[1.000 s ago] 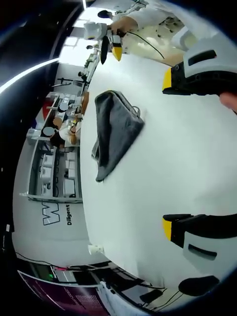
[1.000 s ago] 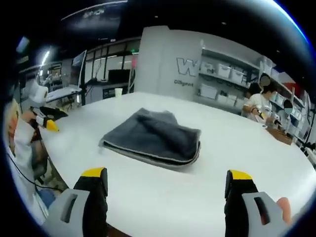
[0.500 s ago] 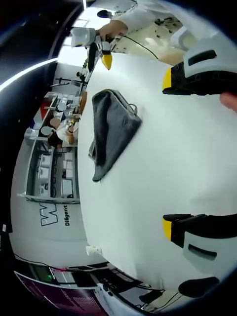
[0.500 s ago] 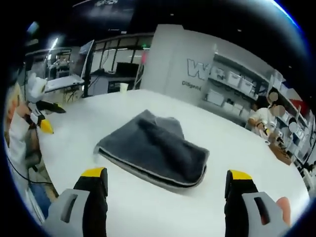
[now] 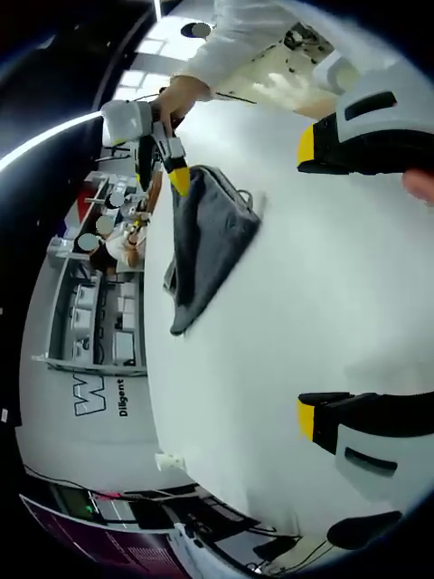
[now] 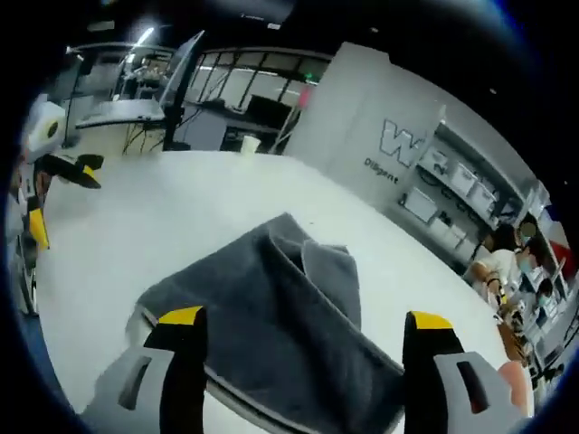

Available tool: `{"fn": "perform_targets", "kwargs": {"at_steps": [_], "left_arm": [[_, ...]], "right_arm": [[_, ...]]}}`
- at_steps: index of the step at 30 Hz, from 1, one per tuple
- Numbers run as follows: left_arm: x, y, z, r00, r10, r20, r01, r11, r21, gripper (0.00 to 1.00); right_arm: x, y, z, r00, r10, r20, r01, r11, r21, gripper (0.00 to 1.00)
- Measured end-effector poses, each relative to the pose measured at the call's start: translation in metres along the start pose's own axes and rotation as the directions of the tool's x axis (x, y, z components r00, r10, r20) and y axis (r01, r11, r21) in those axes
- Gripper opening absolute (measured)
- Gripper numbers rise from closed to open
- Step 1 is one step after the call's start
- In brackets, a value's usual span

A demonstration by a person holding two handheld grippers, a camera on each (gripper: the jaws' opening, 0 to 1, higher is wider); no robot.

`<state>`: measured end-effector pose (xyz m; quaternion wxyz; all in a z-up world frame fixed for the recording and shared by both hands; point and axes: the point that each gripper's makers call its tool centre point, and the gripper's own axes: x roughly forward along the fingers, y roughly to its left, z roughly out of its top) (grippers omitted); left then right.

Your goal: Open the folded towel by lifting each exposed corner and separating the folded layers until the towel lies flat within the target outline without major curled edges

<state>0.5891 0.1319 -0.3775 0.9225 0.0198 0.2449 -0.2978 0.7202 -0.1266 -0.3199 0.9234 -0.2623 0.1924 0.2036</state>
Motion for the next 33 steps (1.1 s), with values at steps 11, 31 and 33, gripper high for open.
{"fn": "perform_targets", "kwargs": {"at_steps": [11, 31, 33], "left_arm": [[-0.003, 0.024, -0.010, 1.000, 0.029, -0.001, -0.029, 0.998, -0.047, 1.00], [-0.004, 0.047, -0.018, 0.999, 0.042, 0.009, -0.040, 0.993, -0.111, 1.00], [-0.004, 0.048, -0.018, 0.999, 0.042, 0.011, -0.041, 0.993, -0.113, 1.00]], "right_arm": [[0.087, -0.003, 0.018, 1.000, 0.017, -0.010, -0.017, 0.999, -0.037, 0.85], [0.154, 0.003, 0.001, 0.996, 0.083, -0.037, -0.080, 0.994, 0.077, 0.33], [0.154, 0.004, 0.000, 0.995, 0.089, -0.039, -0.086, 0.993, 0.082, 0.25]]}}
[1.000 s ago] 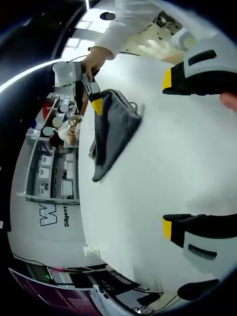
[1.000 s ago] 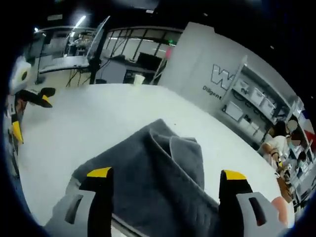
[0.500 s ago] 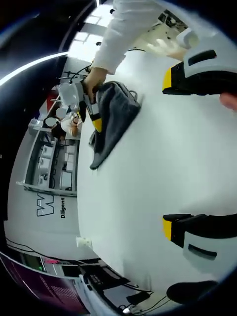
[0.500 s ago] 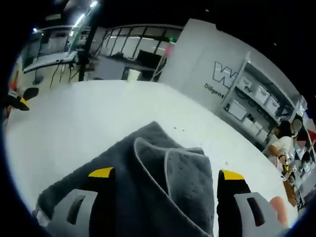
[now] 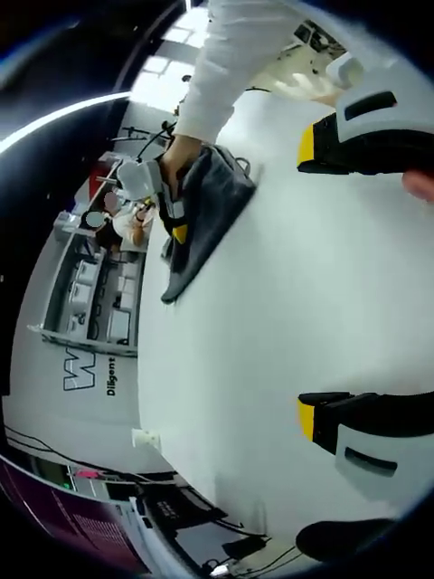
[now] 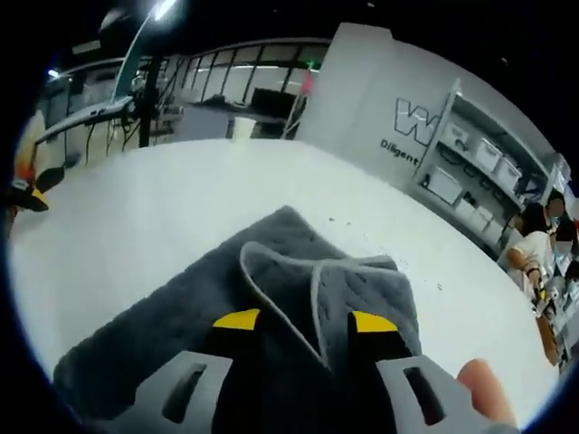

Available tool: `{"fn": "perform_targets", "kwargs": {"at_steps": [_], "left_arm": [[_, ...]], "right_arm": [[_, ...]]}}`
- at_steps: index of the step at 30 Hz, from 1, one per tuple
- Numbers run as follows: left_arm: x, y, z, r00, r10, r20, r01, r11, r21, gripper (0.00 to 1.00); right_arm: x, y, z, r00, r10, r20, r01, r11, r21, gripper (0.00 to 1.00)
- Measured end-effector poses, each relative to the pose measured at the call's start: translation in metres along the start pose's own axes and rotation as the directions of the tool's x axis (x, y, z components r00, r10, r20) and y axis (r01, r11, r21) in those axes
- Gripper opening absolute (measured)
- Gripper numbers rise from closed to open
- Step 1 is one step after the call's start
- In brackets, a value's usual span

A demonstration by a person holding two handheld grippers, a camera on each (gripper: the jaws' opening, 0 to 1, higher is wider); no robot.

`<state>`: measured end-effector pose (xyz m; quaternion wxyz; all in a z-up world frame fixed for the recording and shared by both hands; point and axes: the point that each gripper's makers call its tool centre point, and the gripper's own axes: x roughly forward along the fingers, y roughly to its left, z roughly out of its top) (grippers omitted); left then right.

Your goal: Open the folded towel by lifting each exposed corner and separating the folded layers until the towel lies flat within the target outline without major curled edges

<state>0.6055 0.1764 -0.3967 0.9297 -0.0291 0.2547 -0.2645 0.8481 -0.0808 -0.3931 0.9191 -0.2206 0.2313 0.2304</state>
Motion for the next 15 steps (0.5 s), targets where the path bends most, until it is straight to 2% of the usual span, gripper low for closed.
{"fn": "perform_targets", "kwargs": {"at_steps": [4, 7, 15], "left_arm": [[0.001, 0.001, -0.001, 1.000, 0.002, 0.000, -0.002, 1.000, -0.004, 1.00], [0.001, 0.001, -0.001, 1.000, 0.001, -0.003, -0.001, 1.000, -0.006, 1.00], [0.000, 0.000, 0.000, 1.000, 0.003, 0.000, -0.003, 1.000, -0.005, 1.00]], "right_arm": [[0.000, 0.003, -0.002, 1.000, 0.008, -0.009, -0.008, 1.000, -0.006, 0.15], [-0.002, 0.005, -0.003, 1.000, 0.013, -0.015, -0.013, 1.000, -0.023, 0.00], [-0.017, -0.005, 0.007, 1.000, 0.003, 0.008, -0.003, 1.000, 0.001, 0.00]]}}
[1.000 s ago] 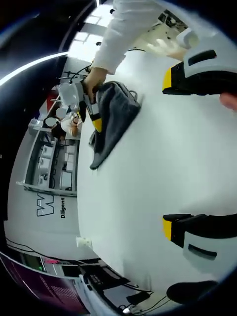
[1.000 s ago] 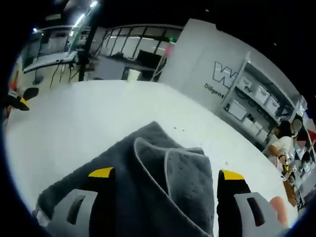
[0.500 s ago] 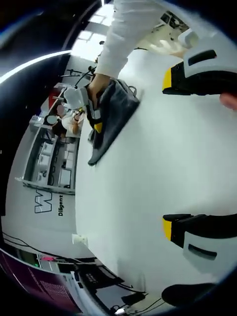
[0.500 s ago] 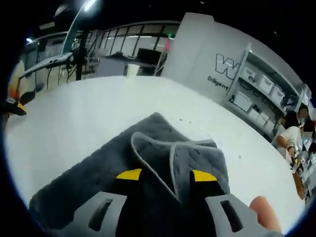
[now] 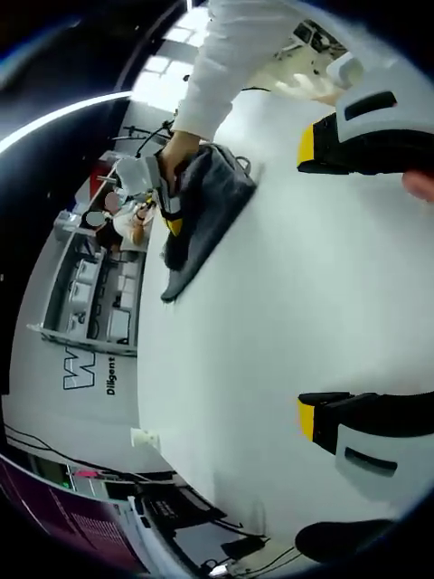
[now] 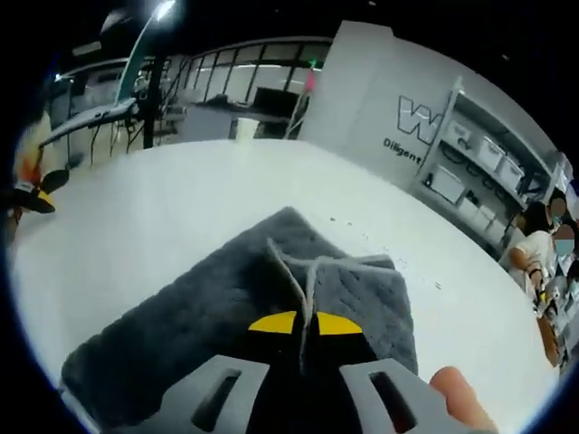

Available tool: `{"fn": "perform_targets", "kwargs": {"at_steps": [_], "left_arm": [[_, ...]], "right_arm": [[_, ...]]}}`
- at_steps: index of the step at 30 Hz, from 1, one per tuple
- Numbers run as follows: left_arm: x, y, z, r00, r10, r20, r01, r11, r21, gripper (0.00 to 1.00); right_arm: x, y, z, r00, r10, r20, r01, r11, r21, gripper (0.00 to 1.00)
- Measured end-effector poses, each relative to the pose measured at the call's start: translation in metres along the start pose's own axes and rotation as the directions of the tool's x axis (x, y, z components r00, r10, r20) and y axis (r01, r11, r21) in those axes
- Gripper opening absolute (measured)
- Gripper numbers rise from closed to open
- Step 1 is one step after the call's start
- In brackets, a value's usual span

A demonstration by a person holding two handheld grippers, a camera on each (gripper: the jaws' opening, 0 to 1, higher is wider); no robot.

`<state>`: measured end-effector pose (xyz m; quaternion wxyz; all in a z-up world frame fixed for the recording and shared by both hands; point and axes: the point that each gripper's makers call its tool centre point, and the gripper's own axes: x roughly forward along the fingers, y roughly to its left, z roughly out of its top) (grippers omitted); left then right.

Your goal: Open the folded towel by lifting each exposed corner and separating the folded layers until the towel lies flat within the target outline without major curled edges

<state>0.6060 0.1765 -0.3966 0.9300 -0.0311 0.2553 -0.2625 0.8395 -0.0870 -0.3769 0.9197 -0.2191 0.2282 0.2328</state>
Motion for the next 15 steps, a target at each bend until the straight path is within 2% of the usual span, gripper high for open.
{"fn": "perform_targets", "kwargs": {"at_steps": [4, 9, 15], "left_arm": [[0.000, -0.002, -0.001, 1.000, -0.002, 0.000, 0.002, 1.000, 0.003, 1.00], [-0.001, -0.002, -0.001, 1.000, -0.002, 0.004, 0.002, 1.000, 0.003, 1.00], [0.001, -0.003, -0.002, 1.000, -0.004, -0.001, 0.004, 1.000, 0.005, 1.00]], "right_arm": [[-0.011, -0.014, 0.011, 0.999, -0.036, 0.035, 0.036, 0.999, 0.004, 0.00], [-0.025, -0.045, 0.018, 0.993, -0.100, 0.056, 0.100, 0.995, 0.009, 0.00], [-0.036, -0.083, 0.023, 0.982, -0.176, 0.062, 0.172, 0.983, 0.065, 0.00]]}}
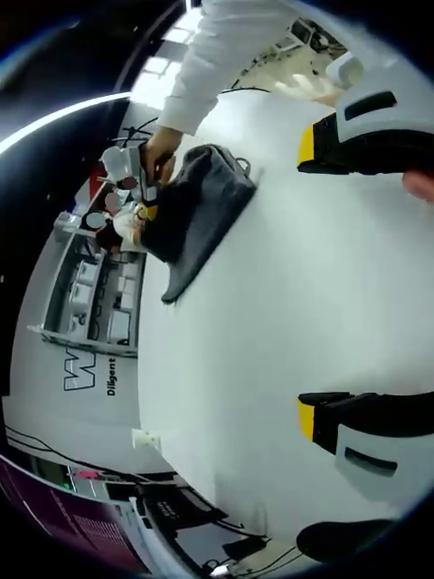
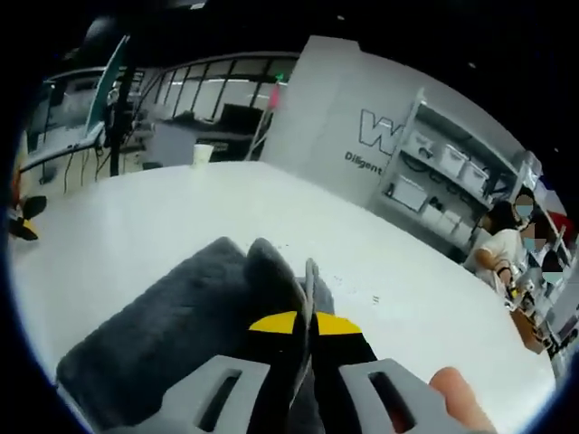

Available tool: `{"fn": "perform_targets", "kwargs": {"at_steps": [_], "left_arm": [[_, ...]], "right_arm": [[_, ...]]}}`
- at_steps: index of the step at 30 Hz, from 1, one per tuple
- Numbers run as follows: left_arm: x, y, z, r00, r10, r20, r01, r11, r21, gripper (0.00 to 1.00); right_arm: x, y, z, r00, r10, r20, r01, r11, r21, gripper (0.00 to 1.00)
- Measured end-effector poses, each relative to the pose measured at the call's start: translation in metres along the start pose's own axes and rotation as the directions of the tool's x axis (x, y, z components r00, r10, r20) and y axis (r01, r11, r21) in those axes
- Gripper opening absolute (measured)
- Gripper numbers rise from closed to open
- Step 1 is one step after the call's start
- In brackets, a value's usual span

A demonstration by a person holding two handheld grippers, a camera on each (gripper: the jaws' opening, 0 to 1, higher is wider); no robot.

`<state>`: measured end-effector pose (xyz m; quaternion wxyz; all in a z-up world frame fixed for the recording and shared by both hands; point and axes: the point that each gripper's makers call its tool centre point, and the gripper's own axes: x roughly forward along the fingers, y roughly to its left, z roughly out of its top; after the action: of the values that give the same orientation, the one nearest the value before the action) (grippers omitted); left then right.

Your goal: Open the folded towel by lifting each exposed corner and separating the folded layers until the towel lies flat within the target outline without major curled edges

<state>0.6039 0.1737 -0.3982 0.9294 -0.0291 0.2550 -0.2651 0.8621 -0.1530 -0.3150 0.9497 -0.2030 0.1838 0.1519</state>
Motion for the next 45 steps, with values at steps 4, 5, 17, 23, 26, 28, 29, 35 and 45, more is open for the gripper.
{"fn": "perform_targets", "kwargs": {"at_steps": [4, 5, 17, 23, 26, 28, 29, 35, 45], "left_arm": [[0.000, 0.000, 0.001, 1.000, 0.002, 0.001, -0.002, 1.000, 0.002, 1.00], [0.000, 0.000, 0.001, 1.000, 0.002, 0.003, -0.002, 1.000, 0.002, 1.00], [0.004, 0.007, -0.003, 1.000, 0.019, -0.013, -0.019, 1.000, -0.008, 1.00], [0.002, 0.015, -0.003, 0.999, 0.041, -0.012, -0.042, 0.999, -0.022, 1.00], [0.005, 0.020, -0.004, 0.999, 0.047, -0.017, -0.048, 0.998, -0.029, 1.00], [0.005, 0.022, -0.005, 0.998, 0.051, -0.021, -0.052, 0.998, -0.033, 1.00], [0.006, 0.023, -0.006, 0.998, 0.053, -0.024, -0.054, 0.998, -0.034, 1.00], [0.006, 0.024, -0.006, 0.998, 0.055, -0.026, -0.056, 0.998, -0.040, 1.00], [0.007, 0.019, -0.001, 0.999, 0.051, -0.015, -0.052, 0.999, -0.017, 1.00]], "right_arm": [[0.000, -0.026, -0.002, 0.999, -0.052, -0.015, 0.052, 0.998, 0.032, 0.00], [0.000, -0.035, -0.004, 0.997, -0.077, -0.023, 0.077, 0.997, 0.028, 0.00], [0.007, -0.112, -0.051, 0.958, -0.256, -0.127, 0.267, 0.961, 0.075, 0.00], [0.016, -0.132, -0.079, 0.942, -0.287, -0.177, 0.308, 0.946, 0.105, 0.00], [0.023, -0.139, -0.088, 0.937, -0.291, -0.194, 0.318, 0.940, 0.126, 0.00], [0.028, -0.142, -0.096, 0.931, -0.296, -0.214, 0.328, 0.936, 0.131, 0.00], [0.029, -0.142, -0.100, 0.927, -0.299, -0.225, 0.333, 0.934, 0.130, 0.00], [0.038, -0.142, -0.116, 0.915, -0.306, -0.261, 0.344, 0.932, 0.112, 0.00], [0.044, -0.138, -0.136, 0.901, -0.307, -0.306, 0.351, 0.931, 0.099, 0.00]]}}
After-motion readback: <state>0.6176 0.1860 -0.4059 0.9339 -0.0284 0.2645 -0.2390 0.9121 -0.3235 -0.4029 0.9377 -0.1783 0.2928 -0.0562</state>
